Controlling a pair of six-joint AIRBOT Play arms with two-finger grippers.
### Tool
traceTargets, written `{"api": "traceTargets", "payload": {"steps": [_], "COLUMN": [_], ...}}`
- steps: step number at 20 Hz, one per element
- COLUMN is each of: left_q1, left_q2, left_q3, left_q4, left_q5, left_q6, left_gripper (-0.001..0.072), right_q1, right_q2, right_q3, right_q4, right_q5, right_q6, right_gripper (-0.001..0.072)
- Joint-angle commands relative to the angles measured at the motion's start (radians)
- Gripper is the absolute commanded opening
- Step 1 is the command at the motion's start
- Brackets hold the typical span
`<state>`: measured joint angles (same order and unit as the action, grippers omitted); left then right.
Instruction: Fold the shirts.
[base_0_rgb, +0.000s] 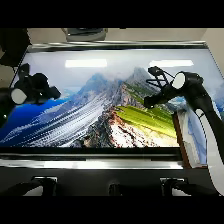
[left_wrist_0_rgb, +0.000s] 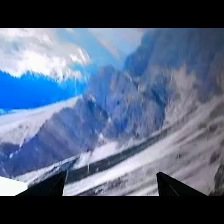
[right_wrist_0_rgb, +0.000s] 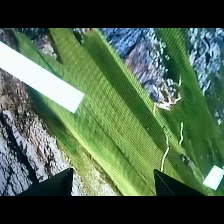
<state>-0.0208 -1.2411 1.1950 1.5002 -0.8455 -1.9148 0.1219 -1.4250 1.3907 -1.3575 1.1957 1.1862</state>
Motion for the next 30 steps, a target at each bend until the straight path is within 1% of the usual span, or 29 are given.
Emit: {"api": "traceTargets", "payload": {"steps": [1, 3, 4, 5, 7, 8, 12, 13, 14, 15, 16, 17, 18, 19, 20, 21, 22, 23, 25, 27, 28, 29, 30], "left_q1": [0.218, 0.378, 0.444, 0.491, 0.548, 0.557, 0.537, 0.528, 0.521, 0.512, 0.504, 0.499, 0.498, 0.499, 0.5, 0.502, 0.501, 0.499, 0.486, 0.468, 0.457, 0.442, 0.422], "left_q2": [-0.154, -0.273, -0.323, -0.36, -0.427, -0.454, -0.563, -0.593, -0.618, -0.641, -0.656, -0.668, -0.68, -0.691, -0.696, -0.695, -0.686, -0.663, -0.56, -0.392, -0.297, -0.197, -0.097], "left_q3": [0.189, 0.288, 0.306, 0.306, 0.304, 0.304, 0.304, 0.304, 0.305, 0.305, 0.305, 0.305, 0.306, 0.306, 0.306, 0.306, 0.306, 0.308, 0.308, 0.307, 0.307, 0.307, 0.307], "left_q4": [-0.23, -0.433, -0.516, -0.568, -0.575, -0.575, -0.584, -0.612, -0.662, -0.737, -0.81, -0.878, -0.924, -0.945, -0.948, -0.948, -0.948, -0.951, -0.951, -0.951, -0.951, -0.95, -0.948], "left_q5": [0.074, 0.053, 0.046, 0.046, 0.056, 0.082, 0.256, 0.296, 0.341, 0.398, 0.443, 0.476, 0.488, 0.484, 0.46, 0.422, 0.378, 0.339, 0.321, 0.291, 0.249, 0.19, 0.121], "left_q6": [-0.076, -0.085, -0.105, -0.106, -0.1, -0.097, -0.098, -0.097, -0.077, -0.001, 0.096, 0.166, 0.193, 0.195, 0.195, 0.199, 0.2, 0.236, 0.369, 0.552, 0.635, 0.684, 0.697], "left_gripper": [0.072, 0.072, 0.072, 0.072, 0.072, 0.072, 0.072, 0.072, 0.072, 0.072, 0.0718, 0.0709, 0.0633, 0.0444, 0.0109, 0.003, 0.0029, 0.0028, 0.0028, 0.0028, 0.0028, 0.0028, 0.0028], "right_q1": [0.001, 0.001, 0.001, 0.001, 0.001, 0.001, 0.001, 0.001, 0.001, 0.001, 0.001, 0.001, 0.001, 0.001, 0.001, 0.001, 0.001, 0.001, 0.001, 0.001, 0.001, 0.001, 0.001], "right_q2": [0.0, -0.001, -0.001, 0.0, 0.0, -0.001, -0.001, 0.0, -0.001, 0.0, 0.0, 0.0, 0.0, 0.0, 0.0, 0.0, 0.0, 0.001, 0.018, 0.066, 0.106, 0.149, 0.201], "right_q3": [0.0, 0.0, 0.0, 0.0, 0.0, 0.0, 0.0, 0.0, 0.0, 0.0, 0.0, 0.0, 0.0, 0.0, 0.0, 0.0, 0.0, 0.0, 0.013, 0.046, 0.061, 0.074, 0.083], "right_q4": [0.004, 0.003, 0.004, 0.004, 0.007, 0.012, 0.054, 0.071, 0.087, 0.104, 0.125, 0.145, 0.163, 0.174, 0.177, 0.173, 0.161, 0.15, 0.084, -0.031, -0.095, -0.146, -0.182], "right_q5": [-0.068, -0.037, -0.02, -0.008, 0.013, 0.021, 0.039, 0.039, 0.039, 0.045, 0.056, 0.068, 0.079, 0.085, 0.088, 0.088, 0.088, 0.09, 0.139, 0.203, 0.222, 0.23, 0.231], "right_q6": [0.0, 0.0, 0.0, 0.0, 0.0, 0.0, 0.0, 0.0, 0.0, 0.0, 0.0, 0.0, 0.0, 0.0, 0.0, 0.0, -0.005, -0.032, -0.061, -0.064, -0.064, -0.064, -0.064], "right_gripper": [0.0601, 0.06, 0.0599, 0.0599, 0.0598, 0.0598, 0.0598, 0.0598, 0.0598, 0.0598, 0.0598, 0.0598, 0.0598, 0.0598, 0.0598, 0.0598, 0.0597, 0.0597, 0.0596, 0.0596, 0.0596, 0.0597, 0.0597]}}
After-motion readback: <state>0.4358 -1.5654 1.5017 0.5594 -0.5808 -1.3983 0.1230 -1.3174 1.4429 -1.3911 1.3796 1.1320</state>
